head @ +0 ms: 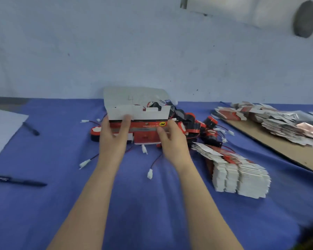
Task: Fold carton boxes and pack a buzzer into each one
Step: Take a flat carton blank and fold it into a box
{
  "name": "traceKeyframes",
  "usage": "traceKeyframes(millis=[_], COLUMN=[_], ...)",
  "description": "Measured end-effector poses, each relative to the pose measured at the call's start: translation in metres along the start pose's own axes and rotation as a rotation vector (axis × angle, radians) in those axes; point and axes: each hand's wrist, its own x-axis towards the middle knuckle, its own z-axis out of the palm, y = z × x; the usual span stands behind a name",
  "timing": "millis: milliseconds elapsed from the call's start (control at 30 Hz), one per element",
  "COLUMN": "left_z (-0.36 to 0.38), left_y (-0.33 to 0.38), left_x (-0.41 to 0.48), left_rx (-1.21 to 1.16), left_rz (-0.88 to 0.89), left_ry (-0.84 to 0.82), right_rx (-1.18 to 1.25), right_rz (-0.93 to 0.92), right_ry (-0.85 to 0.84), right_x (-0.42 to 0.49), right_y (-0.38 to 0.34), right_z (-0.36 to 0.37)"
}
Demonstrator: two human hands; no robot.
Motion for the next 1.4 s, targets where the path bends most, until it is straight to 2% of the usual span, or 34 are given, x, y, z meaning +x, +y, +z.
traceKeyframes(millis=[167, 267, 467, 633, 767, 1000, 1267, 1400], left_z=[-0.027, -0.030, -0.020, -0.025, -0.024, -0.017, -0.016, -0.014], left_y=[-0.033, -0.049, -0.068, -0.059, -0.059, -0.059, -0.065, -0.067], left_x=[-0.005, -0.006, -0.019, -0.022, -0.025, -0.025, -0.021, -0.021], left_rx=[0.015, 0.099, 0.201, 0.146, 0.107, 0.115, 0.097, 0.110], left_rz=[-0.044, -0.035, 0.106, 0.062, -0.013, -0.046, -0.164, -0.153], left_ry=[0.002, 0.050, -0.041, -0.006, -0.037, -0.061, -0.082, -0.066], right_rx=[0.278, 0.407, 0.434, 0.523, 0.592, 0.534, 0.212, 0.368], right_rz=[0.063, 0.100, 0.088, 0.114, 0.203, 0.348, 0.362, 0.398], right_ry=[-0.144, -0.153, -0.184, -0.116, -0.164, -0.145, -0.241, -0.222], right_x=[-0.020, -0.026, -0.033, -0.032, -0.032, -0.025, -0.019, -0.019], right_y=[0.017, 0.024, 0.024, 0.022, 0.017, 0.024, 0.037, 0.035], right_z=[0.061, 0.074, 0.083, 0.074, 0.064, 0.059, 0.046, 0.049])
